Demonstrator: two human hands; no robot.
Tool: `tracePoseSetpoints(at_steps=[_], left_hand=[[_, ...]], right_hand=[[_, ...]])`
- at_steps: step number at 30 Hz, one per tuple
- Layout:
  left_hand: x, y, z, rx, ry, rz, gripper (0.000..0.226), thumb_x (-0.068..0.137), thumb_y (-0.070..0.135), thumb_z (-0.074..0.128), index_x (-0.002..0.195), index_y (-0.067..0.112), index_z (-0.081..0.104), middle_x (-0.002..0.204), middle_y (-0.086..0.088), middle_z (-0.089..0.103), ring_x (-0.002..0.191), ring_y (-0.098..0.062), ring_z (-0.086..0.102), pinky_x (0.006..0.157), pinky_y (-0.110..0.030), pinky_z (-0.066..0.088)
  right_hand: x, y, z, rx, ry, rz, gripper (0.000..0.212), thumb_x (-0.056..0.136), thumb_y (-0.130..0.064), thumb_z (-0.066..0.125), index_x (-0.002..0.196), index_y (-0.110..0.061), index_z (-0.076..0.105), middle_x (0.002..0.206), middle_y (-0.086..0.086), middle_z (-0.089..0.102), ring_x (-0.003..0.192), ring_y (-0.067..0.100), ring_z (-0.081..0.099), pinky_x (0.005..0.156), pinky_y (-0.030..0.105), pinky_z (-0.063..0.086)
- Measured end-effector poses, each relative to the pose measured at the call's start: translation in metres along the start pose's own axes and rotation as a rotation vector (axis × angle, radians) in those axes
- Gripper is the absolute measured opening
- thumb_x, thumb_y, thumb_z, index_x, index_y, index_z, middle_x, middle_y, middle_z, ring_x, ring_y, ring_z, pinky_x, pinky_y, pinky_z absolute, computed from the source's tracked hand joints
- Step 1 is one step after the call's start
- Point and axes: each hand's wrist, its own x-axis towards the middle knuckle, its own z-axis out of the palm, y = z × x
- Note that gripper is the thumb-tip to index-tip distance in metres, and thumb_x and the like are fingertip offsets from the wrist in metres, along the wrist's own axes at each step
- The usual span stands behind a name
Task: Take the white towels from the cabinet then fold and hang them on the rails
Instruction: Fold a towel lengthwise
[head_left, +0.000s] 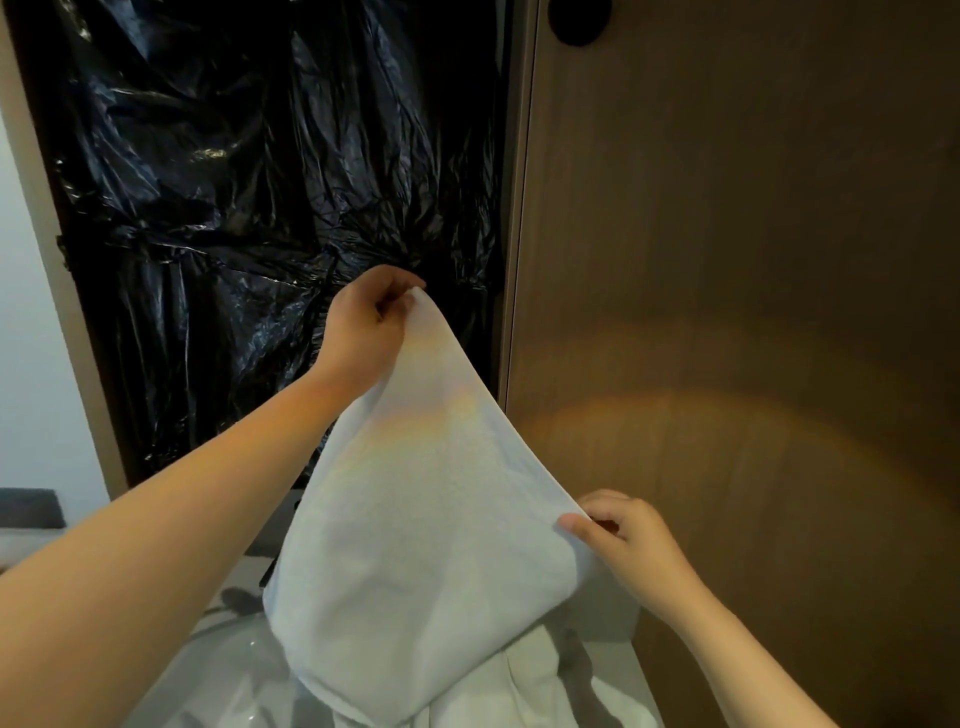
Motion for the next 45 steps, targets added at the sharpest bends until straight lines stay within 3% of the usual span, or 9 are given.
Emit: tracePoseSetpoints(at_steps=[5,8,13,16,19,26,37,41,45], left_hand=[[0.003,-0.011,0.003,0.036,0.025,-0.018,0.021,0.095,0.005,0.049,0.105,0.014,0.066,0.096,0.0,0.066,0.088,-0.014,0.058,0.072,-0.008,0.042],[0.004,-0.017,0.005,0.04,0.017,-0.036,0.021,0.096,0.006,0.048,0.105,0.013,0.065,0.098,-0.003,0.066,0.09,-0.018,0.06,0.076,-0.024,0.045],[-0.001,-0.022,0.007,0.053,-0.006,-0.051,0.022,0.097,0.004,0.047,0.107,0.012,0.065,0.099,-0.004,0.065,0.09,-0.015,0.056,0.074,-0.019,0.043],[-0.002,-0.025,0.006,0.057,0.008,-0.059,0.022,0.097,0.006,0.046,0.107,0.012,0.065,0.097,-0.01,0.066,0.085,-0.021,0.058,0.072,-0.024,0.044],[0.002,-0.024,0.001,0.069,0.06,-0.08,0.02,0.098,0.009,0.047,0.107,0.013,0.065,0.092,-0.006,0.064,0.07,-0.009,0.054,0.073,-0.034,0.048],[0.027,-0.009,-0.017,0.1,0.196,-0.054,0.021,0.098,0.009,0.048,0.114,0.009,0.062,0.097,0.004,0.057,0.088,-0.012,0.051,0.075,-0.023,0.036],[0.029,-0.006,-0.017,0.003,0.279,-0.09,0.021,0.097,0.008,0.048,0.114,0.008,0.061,0.096,0.003,0.058,0.087,-0.012,0.052,0.075,-0.022,0.036],[0.026,-0.007,-0.012,0.022,0.275,-0.095,0.021,0.097,0.007,0.048,0.114,0.009,0.061,0.095,0.002,0.059,0.085,-0.012,0.051,0.069,-0.016,0.035],[0.025,-0.004,-0.008,0.034,0.264,-0.051,0.02,0.097,0.007,0.047,0.111,0.009,0.061,0.088,0.004,0.058,0.077,-0.011,0.051,0.058,-0.001,0.034]], right_hand=[[-0.013,0.007,0.003,0.216,0.112,-0.025,0.055,0.073,-0.074,0.059,0.065,-0.02,0.062,0.064,0.003,0.057,0.065,0.023,0.055,0.061,0.025,0.042],[-0.022,0.017,0.003,0.078,0.002,-0.007,0.049,0.081,-0.07,0.053,0.063,-0.025,0.055,0.059,-0.006,0.051,0.058,0.01,0.049,0.059,0.022,0.038],[-0.028,0.027,-0.014,-0.246,-0.091,0.032,0.04,0.092,-0.057,0.041,0.066,-0.027,0.049,0.059,-0.009,0.048,0.055,0.006,0.048,0.055,0.021,0.032],[-0.025,0.022,-0.032,-0.403,-0.045,-0.003,0.03,0.097,-0.049,0.043,0.073,-0.035,0.054,0.065,-0.012,0.056,0.067,0.002,0.057,0.058,0.017,0.041],[-0.009,0.009,-0.055,-0.532,0.053,-0.028,0.024,0.097,-0.048,0.043,0.079,-0.039,0.056,0.072,-0.018,0.06,0.069,0.0,0.059,0.061,0.014,0.044],[0.043,-0.042,-0.11,-0.747,0.251,-0.079,0.02,0.1,-0.042,0.042,0.086,-0.034,0.053,0.081,-0.016,0.057,0.073,0.001,0.054,0.062,0.014,0.038],[0.067,-0.098,-0.154,-0.864,0.44,-0.088,0.015,0.1,-0.036,0.046,0.109,-0.024,0.047,0.09,-0.004,0.063,0.082,0.015,0.058,0.07,0.032,0.055],[0.065,-0.102,-0.154,-0.907,0.404,-0.077,0.034,0.102,-0.035,0.044,0.132,-0.02,0.049,0.106,0.001,0.068,0.104,0.026,0.061,0.092,0.039,0.047],[0.064,-0.095,-0.155,-0.988,0.377,-0.031,0.025,0.103,-0.032,0.042,0.115,-0.021,0.06,0.106,0.001,0.069,0.1,0.022,0.062,0.102,0.037,0.04]])
